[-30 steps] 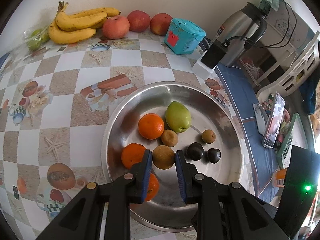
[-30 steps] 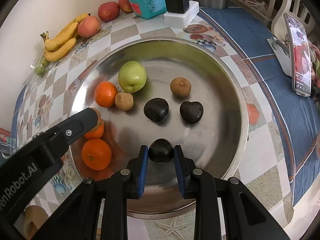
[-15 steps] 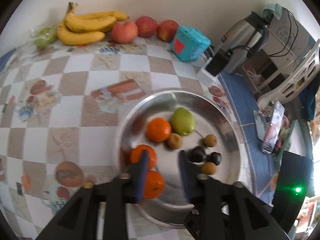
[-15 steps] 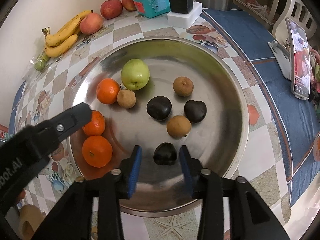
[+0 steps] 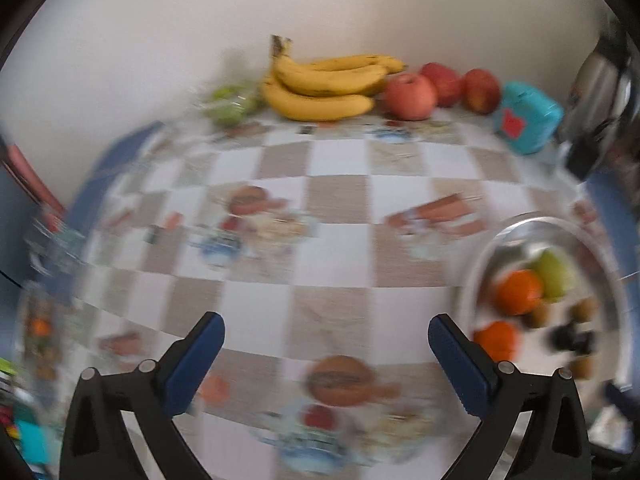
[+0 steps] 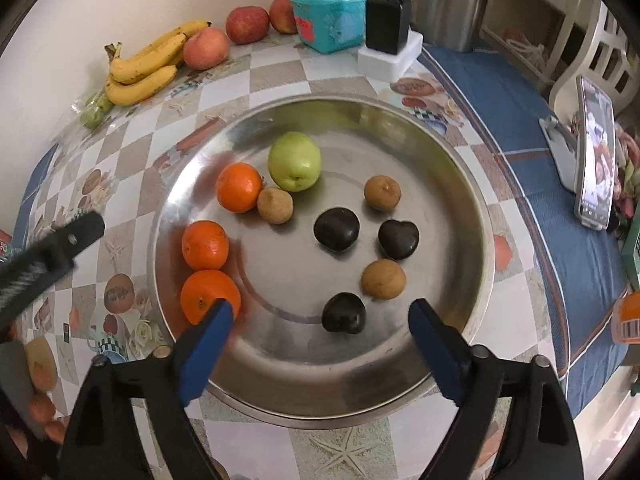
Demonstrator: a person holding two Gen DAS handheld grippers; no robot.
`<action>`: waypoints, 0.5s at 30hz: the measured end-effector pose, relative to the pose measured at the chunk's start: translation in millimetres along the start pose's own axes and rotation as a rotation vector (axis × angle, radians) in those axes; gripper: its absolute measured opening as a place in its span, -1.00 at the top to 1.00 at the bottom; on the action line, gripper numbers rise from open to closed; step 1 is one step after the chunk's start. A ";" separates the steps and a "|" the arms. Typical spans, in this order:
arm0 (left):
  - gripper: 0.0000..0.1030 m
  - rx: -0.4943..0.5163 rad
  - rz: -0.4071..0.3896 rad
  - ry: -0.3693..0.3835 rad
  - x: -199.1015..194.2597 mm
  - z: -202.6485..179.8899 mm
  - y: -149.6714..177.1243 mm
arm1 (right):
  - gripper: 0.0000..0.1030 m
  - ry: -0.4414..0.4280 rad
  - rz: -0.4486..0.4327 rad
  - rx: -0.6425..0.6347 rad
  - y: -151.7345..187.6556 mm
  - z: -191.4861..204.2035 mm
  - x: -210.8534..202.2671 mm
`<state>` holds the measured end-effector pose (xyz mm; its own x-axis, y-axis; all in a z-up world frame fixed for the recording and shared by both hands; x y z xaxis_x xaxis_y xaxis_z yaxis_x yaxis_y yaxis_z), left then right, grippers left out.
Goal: Organize fruits
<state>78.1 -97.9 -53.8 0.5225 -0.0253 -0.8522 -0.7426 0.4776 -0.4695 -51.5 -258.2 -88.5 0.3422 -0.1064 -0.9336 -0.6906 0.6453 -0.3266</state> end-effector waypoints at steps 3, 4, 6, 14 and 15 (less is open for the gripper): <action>-1.00 0.034 0.030 -0.094 9.8 10.1 7.2 | -0.75 -0.005 -0.014 -0.004 -0.5 3.6 -2.6; -1.00 0.035 0.046 -0.106 11.6 12.5 9.3 | -0.75 -0.007 -0.017 -0.007 -0.2 4.8 -3.6; -1.00 0.030 0.079 -0.128 13.7 17.8 15.4 | -0.76 -0.014 -0.026 -0.019 0.7 8.4 -6.5; -1.00 0.012 0.152 -0.157 5.9 36.6 39.6 | -0.76 -0.003 -0.031 -0.054 8.6 17.9 -11.2; -1.00 0.007 0.158 -0.163 3.7 40.2 42.5 | -0.76 -0.003 -0.031 -0.057 10.8 18.3 -12.1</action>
<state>65.3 -42.5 -67.6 0.4616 0.1923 -0.8660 -0.8179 0.4703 -0.3316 -51.4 -236.1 -78.1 0.3658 -0.1236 -0.9224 -0.7144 0.5979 -0.3634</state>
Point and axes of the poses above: each gripper's, at about its wrist camera, not at the fingertips, and x roughly the way its jaws point, z to its left, y to its underside, the point moved 6 cm from there along x, roughly the way its jaws point, and after that the axes turned 9 degrees about x, right-handed, at the moved point
